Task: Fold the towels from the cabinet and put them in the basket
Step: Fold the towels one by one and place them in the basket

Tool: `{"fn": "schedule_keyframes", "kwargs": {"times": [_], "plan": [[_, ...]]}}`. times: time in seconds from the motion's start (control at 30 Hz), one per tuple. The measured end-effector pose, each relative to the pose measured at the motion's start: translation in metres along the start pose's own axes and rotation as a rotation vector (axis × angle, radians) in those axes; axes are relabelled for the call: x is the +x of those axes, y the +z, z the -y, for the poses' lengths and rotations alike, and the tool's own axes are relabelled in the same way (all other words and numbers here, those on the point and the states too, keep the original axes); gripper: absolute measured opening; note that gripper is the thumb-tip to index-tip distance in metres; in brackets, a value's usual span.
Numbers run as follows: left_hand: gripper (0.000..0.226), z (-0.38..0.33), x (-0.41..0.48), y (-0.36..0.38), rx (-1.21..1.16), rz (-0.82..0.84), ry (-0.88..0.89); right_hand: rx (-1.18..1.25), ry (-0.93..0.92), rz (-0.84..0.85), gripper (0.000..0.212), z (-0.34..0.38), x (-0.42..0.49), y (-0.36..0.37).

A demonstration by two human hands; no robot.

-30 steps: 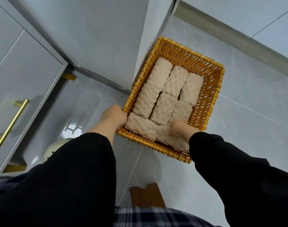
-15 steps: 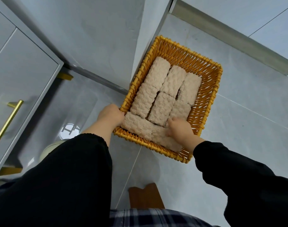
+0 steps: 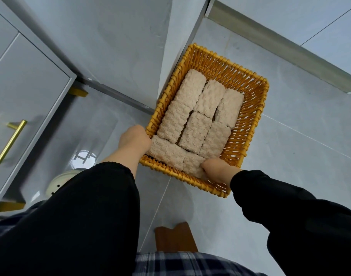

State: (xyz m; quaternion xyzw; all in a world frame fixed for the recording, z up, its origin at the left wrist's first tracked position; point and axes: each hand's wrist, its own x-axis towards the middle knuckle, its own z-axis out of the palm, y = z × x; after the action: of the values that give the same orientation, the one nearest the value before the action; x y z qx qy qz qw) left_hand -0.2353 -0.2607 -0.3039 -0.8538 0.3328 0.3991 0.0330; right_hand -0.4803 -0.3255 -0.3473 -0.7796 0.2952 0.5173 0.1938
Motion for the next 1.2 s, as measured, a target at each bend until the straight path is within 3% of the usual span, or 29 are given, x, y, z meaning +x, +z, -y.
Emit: {"fn": "schedule_keyframes", "kwargs": {"times": [0.1, 0.17, 0.23, 0.37, 0.47, 0.6, 0.7, 0.77, 0.87, 0.9, 0.97, 1.03, 1.2], "plan": [[0.023, -0.001, -0.002, 0.001, 0.008, -0.031, -0.003, -0.05, -0.001, 0.054, 0.024, 0.002, -0.004, -0.017], [0.026, -0.003, -0.003, 0.0, 0.013, -0.049, 0.004, -0.019, -0.002, -0.062, 0.021, 0.006, -0.003, -0.029], [0.028, -0.005, -0.003, -0.001, 0.008, -0.061, 0.009, 0.123, -0.032, -0.147, 0.031, 0.012, 0.0, -0.031], [0.029, -0.009, -0.002, -0.004, 0.004, -0.065, -0.003, 0.381, -0.073, -0.044, 0.044, 0.024, 0.002, -0.029], [0.027, -0.011, 0.0, -0.006, 0.016, -0.056, -0.013, 0.398, -0.037, 0.001, 0.047, 0.026, 0.0, -0.037], [0.016, -0.016, 0.001, -0.007, 0.041, -0.063, -0.014, 0.664, 0.058, -0.126, 0.042, 0.024, 0.003, -0.044], [0.013, -0.021, 0.0, -0.009, 0.051, -0.071, -0.012, 0.736, 0.042, -0.04, 0.037, 0.027, 0.008, -0.035], [0.014, -0.022, -0.001, -0.01, 0.065, -0.081, -0.003, 0.735, 0.059, -0.127, 0.032, 0.032, 0.009, -0.032], [0.016, -0.02, 0.001, -0.007, 0.072, -0.088, 0.012, 0.792, 0.043, -0.433, 0.034, 0.043, 0.007, -0.041], [0.016, -0.019, 0.003, -0.007, 0.067, -0.086, 0.017, 0.826, -0.028, -0.409, 0.035, 0.048, 0.007, -0.046], [0.017, -0.016, 0.005, -0.007, 0.04, -0.075, 0.041, 0.886, -0.149, -0.204, 0.04, 0.061, 0.005, -0.054], [0.022, -0.011, 0.007, -0.007, -0.007, -0.064, 0.068, 0.87, -0.154, -0.052, 0.046, 0.073, 0.006, -0.059], [0.023, -0.006, 0.008, -0.007, -0.056, -0.032, 0.061, 0.869, -0.103, -0.035, 0.044, 0.078, 0.006, -0.076]]}}
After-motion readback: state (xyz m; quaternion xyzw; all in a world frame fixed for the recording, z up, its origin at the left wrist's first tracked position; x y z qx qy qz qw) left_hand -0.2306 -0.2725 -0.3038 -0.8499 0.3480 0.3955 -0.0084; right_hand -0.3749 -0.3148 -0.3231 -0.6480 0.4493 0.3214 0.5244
